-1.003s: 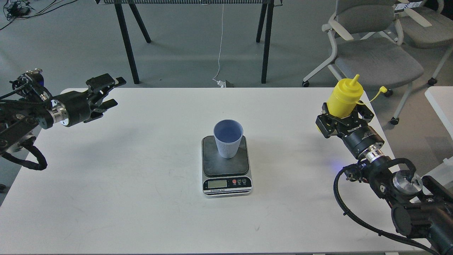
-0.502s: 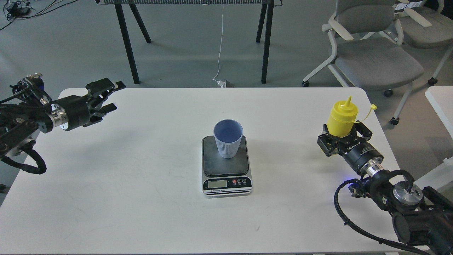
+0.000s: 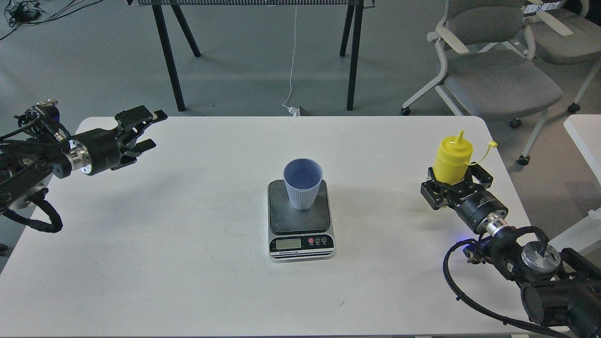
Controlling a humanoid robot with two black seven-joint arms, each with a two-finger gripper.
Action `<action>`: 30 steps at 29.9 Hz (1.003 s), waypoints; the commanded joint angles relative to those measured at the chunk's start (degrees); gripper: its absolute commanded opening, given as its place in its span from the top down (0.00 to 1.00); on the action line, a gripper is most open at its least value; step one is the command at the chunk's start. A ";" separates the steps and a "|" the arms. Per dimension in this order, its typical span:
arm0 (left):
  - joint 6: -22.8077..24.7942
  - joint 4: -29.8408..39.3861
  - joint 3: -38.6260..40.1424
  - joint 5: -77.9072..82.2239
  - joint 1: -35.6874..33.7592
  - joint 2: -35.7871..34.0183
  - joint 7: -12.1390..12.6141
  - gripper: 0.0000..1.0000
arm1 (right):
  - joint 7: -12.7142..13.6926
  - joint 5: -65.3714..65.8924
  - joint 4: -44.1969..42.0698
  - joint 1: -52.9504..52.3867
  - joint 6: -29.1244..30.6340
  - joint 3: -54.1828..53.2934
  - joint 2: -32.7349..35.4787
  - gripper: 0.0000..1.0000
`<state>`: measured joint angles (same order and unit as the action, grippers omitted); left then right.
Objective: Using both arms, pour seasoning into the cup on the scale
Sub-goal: 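Open the right gripper and release the yellow bottle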
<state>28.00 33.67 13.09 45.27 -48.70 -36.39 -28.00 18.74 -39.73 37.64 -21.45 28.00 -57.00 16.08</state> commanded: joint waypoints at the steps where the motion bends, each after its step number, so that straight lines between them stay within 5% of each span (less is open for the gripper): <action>1: 0.00 0.00 0.01 0.00 0.01 0.00 0.00 0.01 | -0.02 0.01 0.24 0.00 0.00 0.05 0.00 0.80; 30: 0.00 0.00 0.45 -0.09 0.80 -0.26 0.00 0.01 | -0.46 2.82 -1.07 0.44 0.00 0.05 -1.58 0.59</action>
<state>28.00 33.66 13.54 45.17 -47.90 -36.66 -28.00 18.29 -37.03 36.56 -21.09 28.00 -56.95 14.53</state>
